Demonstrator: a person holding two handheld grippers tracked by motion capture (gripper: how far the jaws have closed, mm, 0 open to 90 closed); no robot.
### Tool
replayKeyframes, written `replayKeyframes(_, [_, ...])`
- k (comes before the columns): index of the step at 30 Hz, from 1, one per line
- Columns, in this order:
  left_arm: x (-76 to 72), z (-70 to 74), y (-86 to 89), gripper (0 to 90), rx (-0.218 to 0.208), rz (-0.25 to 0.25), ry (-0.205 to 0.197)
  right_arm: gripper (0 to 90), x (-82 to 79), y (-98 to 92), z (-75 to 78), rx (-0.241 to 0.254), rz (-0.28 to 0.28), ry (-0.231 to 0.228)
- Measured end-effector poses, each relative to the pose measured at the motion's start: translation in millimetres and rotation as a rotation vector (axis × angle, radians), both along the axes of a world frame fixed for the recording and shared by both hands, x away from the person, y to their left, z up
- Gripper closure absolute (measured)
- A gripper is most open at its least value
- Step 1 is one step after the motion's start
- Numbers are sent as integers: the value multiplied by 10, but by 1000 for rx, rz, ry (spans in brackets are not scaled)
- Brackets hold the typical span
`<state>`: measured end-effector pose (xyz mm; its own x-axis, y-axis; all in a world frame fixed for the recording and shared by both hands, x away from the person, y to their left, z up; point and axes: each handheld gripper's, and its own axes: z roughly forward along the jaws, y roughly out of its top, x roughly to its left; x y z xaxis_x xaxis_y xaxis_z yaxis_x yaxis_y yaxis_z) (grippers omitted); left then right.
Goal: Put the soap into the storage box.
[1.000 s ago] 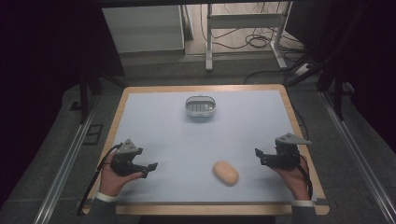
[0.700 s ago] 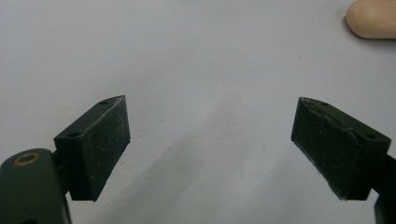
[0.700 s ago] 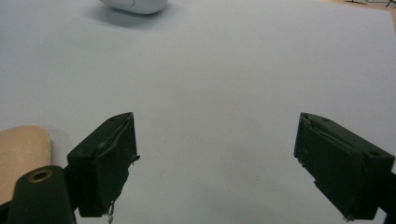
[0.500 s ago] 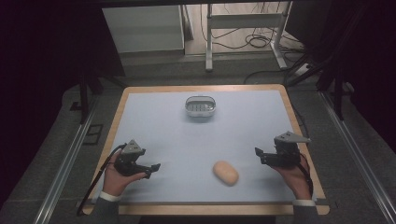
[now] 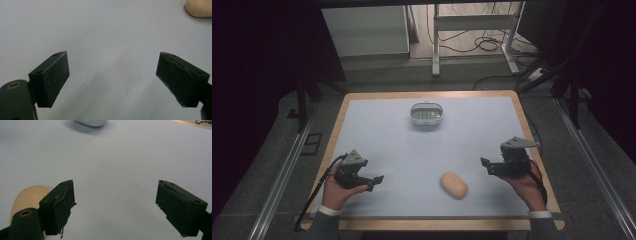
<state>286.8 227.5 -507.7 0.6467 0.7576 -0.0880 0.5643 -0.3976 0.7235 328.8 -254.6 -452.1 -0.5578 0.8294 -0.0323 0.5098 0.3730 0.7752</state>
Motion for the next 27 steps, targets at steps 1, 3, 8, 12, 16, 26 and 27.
replayKeyframes(1, [-5,5,0,118,-5,3,-10,158,1,22,12,-4,6,5])
replayKeyframes(3, [-10,17,0,121,-16,2,-14,169,7,66,30,-16,22,17])
replayKeyframes(8, [-10,17,3,121,-15,7,-14,172,15,183,46,-42,63,41])
replayKeyframes(12, [-7,7,-6,120,-12,2,-9,174,6,289,51,-69,85,48])
replayKeyframes(16, [-7,7,-7,120,-11,2,-9,178,-10,378,52,-77,103,73])
replayKeyframes(26, [-9,10,-2,119,-6,-1,-10,179,-35,552,6,-110,150,104])
replayKeyframes(27, [-8,9,-3,119,-5,0,-10,180,-35,564,-3,-111,151,107])
